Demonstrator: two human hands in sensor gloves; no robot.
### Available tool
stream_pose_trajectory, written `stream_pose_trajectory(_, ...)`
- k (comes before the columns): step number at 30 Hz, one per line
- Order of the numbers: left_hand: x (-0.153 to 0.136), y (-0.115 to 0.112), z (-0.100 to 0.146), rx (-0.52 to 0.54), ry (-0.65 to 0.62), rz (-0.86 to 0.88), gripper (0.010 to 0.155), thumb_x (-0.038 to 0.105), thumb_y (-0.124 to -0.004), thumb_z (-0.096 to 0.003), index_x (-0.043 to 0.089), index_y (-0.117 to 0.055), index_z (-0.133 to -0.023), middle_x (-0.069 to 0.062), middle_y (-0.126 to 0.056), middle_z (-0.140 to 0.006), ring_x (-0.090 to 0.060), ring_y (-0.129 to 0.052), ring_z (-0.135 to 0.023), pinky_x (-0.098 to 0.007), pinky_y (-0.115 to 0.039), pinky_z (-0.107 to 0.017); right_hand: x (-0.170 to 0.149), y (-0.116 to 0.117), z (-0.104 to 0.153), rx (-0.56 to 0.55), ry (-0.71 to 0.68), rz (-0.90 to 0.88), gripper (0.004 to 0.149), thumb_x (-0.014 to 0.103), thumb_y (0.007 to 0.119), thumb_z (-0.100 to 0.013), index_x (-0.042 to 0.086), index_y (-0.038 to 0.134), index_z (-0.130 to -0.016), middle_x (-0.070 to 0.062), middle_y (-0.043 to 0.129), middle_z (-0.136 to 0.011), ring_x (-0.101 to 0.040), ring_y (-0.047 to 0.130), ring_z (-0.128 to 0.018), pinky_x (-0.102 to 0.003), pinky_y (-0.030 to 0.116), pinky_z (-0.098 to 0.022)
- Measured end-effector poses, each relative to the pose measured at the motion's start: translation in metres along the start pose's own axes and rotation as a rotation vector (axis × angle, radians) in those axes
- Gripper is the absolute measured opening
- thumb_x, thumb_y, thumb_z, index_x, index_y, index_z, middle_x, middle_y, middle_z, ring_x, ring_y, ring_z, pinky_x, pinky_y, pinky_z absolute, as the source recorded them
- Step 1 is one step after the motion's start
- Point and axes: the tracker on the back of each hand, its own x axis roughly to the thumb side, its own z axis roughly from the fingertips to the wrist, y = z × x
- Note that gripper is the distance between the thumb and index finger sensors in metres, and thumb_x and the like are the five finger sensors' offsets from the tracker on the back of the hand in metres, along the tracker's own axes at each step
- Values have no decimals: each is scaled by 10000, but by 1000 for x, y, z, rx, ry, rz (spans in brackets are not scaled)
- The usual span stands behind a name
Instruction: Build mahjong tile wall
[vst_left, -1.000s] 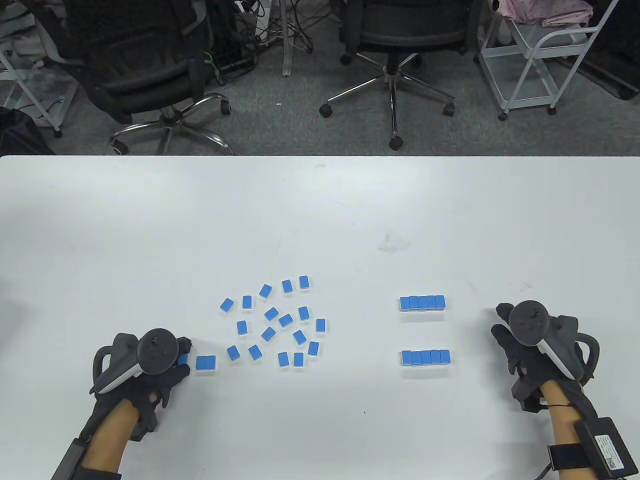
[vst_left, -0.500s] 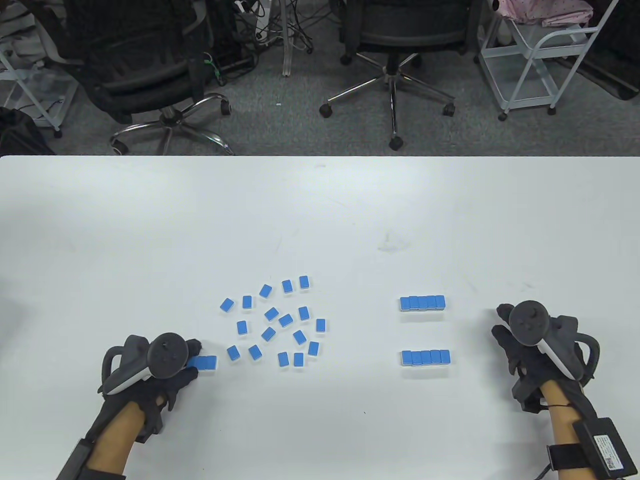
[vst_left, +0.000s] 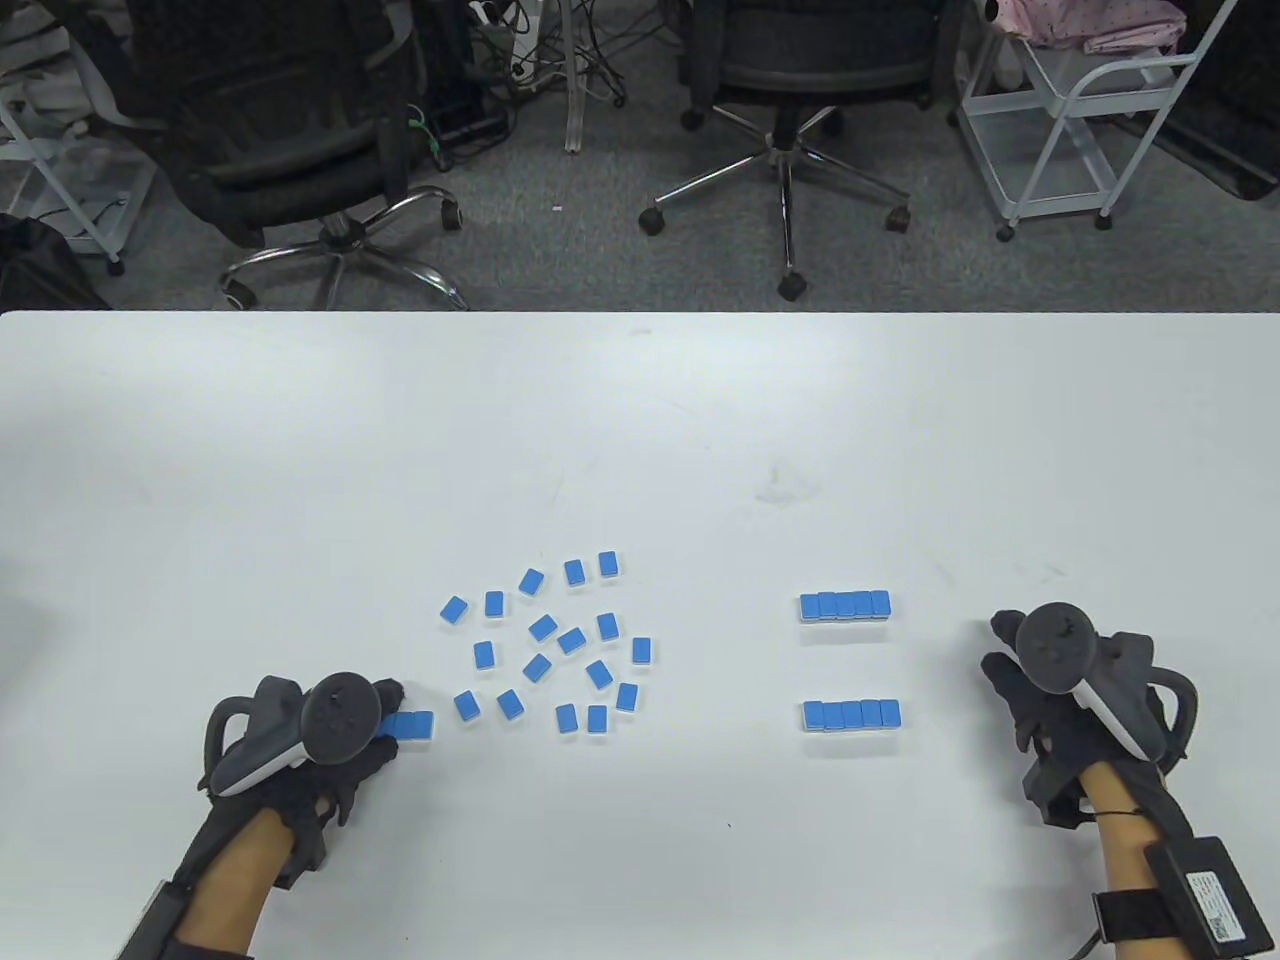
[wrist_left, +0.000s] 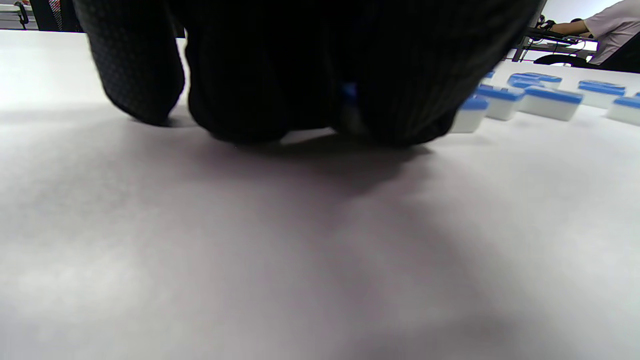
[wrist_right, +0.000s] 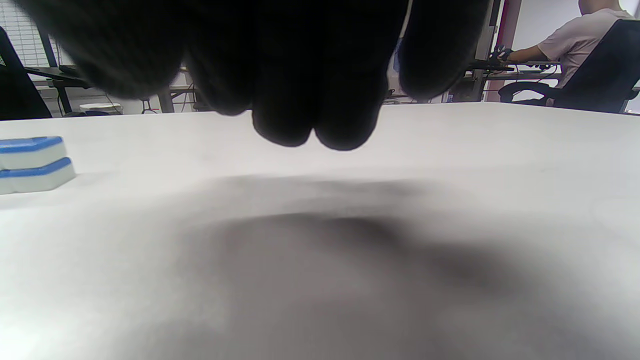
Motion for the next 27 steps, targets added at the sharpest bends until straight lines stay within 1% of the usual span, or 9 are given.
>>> stream_pose_trajectory(4,-1,1,0,-20,-3,11,633,462,-872,-448,250,-698,-1019,-27,-829,-886,-233,-931,-646,-543,-766,-674,0,0,0,3,1,2,558,506,764,-349,318,737,-874,14,868,-907,-267,875,-845,-566,633,-733)
stream_pose_trajectory(7,-8,5,2,-34,-6,86,679,515,-847,-446,241,-671,-1042,-33,-815,-924,-254,-934,-685,-564,-755,-678,0,0,1,3,2,-1,559,507,764,-348,319,737,-874,15,869,-906,-268,875,-845,-566,632,-733)
stream_pose_trajectory(10,-16,14,4,19,16,173,671,517,-814,-460,253,-651,-1055,-40,-780,-967,-293,-908,-758,-581,-729,-681,-1,-3,3,-7,1,-11,559,507,763,-348,319,736,-874,14,869,-906,-267,876,-844,-565,633,-733)
stream_pose_trajectory(12,-17,23,1,57,42,181,647,494,-804,-474,278,-638,-1060,-34,-757,-991,-298,-884,-793,-594,-705,-692,-2,-4,3,-10,0,-21,559,507,763,-349,318,736,-874,12,869,-905,-268,877,-843,-566,634,-731)
stream_pose_trajectory(15,-10,37,-17,76,46,83,617,465,-807,-482,331,-635,-1059,-21,-740,-1010,-293,-871,-825,-603,-705,-690,-4,-6,3,-14,6,-24,559,507,763,-349,318,737,-874,14,868,-906,-269,876,-843,-566,633,-732)
stream_pose_trajectory(18,3,44,-41,21,65,-13,630,435,-820,-485,385,-592,-1071,-6,-695,-1044,-291,-842,-876,-617,-700,-701,-4,-6,3,-11,9,-31,559,506,763,-350,317,736,-875,13,867,-907,-267,876,-844,-566,631,-733)
stream_pose_trajectory(20,13,47,-63,-18,85,-88,658,430,-829,-483,397,-560,-1083,8,-677,-1062,-286,-843,-899,-627,-710,-702,-5,-6,3,-12,7,-25,558,507,762,-350,318,737,-874,15,869,-906,-267,876,-845,-566,632,-733)
stream_pose_trajectory(24,28,43,-98,-56,91,-137,673,415,-847,-478,440,-540,-1077,35,-692,-1062,-283,-876,-886,-637,-744,-680,-5,-6,2,-10,5,-27,557,507,762,-350,317,738,-873,14,871,-904,-268,877,-843,-566,631,-734)
stream_pose_trajectory(27,38,38,-113,-82,76,-150,616,413,-867,-471,449,-628,-1037,52,-770,-1007,-289,-904,-843,-630,-765,-664,-5,-7,2,-7,5,-27,556,506,762,-350,318,739,-873,15,872,-903,-267,879,-842,-566,631,-735)
